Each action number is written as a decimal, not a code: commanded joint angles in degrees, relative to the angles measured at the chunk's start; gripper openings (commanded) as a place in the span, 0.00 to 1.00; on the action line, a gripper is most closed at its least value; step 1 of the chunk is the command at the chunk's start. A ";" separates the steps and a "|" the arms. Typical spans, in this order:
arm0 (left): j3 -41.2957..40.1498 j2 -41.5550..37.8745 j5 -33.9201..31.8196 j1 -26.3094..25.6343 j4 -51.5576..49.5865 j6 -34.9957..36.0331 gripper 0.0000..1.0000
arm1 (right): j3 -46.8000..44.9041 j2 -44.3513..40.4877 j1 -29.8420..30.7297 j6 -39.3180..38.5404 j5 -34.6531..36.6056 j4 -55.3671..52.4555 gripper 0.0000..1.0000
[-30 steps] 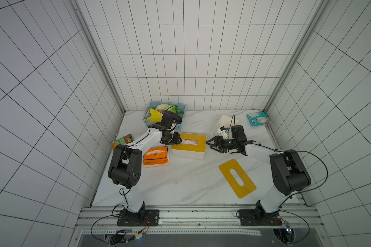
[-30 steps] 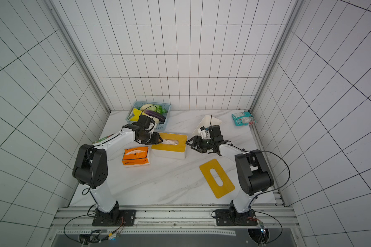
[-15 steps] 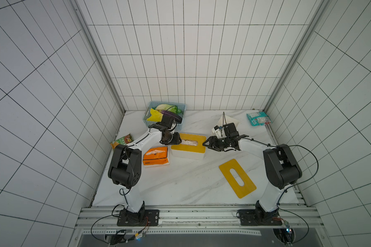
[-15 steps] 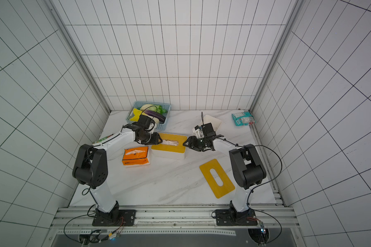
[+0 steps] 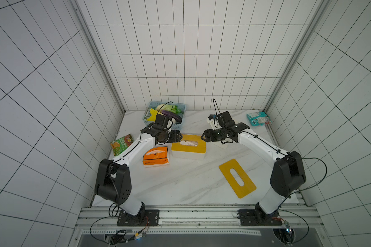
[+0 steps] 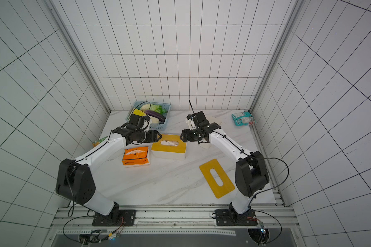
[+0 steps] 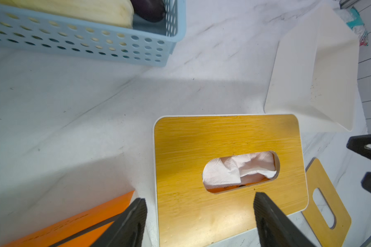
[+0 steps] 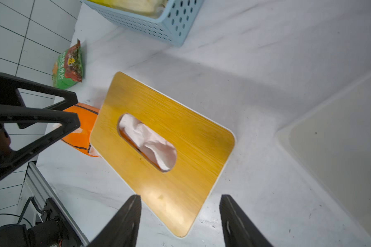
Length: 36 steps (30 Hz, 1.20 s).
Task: Put the tissue paper into the tissue box
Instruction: Close the box lid on the tissue box, then pull the paper towel from the tissue box.
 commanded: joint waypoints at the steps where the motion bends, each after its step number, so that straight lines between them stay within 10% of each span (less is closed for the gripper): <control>1: -3.51 -6.27 -5.58 1.11 6.19 -0.84 0.79 | 4.95 2.52 4.52 0.88 6.27 -6.14 0.63; 10: -16.60 -23.63 -13.18 6.05 21.13 -3.06 0.91 | 15.37 14.31 14.30 10.24 19.37 -6.80 0.59; 22: -15.74 -23.03 -11.57 7.07 20.34 -3.24 0.91 | 17.77 19.26 16.93 13.19 31.78 -2.02 0.50; 36: -15.65 -22.76 -10.62 7.29 20.22 -3.47 0.91 | 19.13 23.12 17.00 14.90 28.98 -1.94 0.45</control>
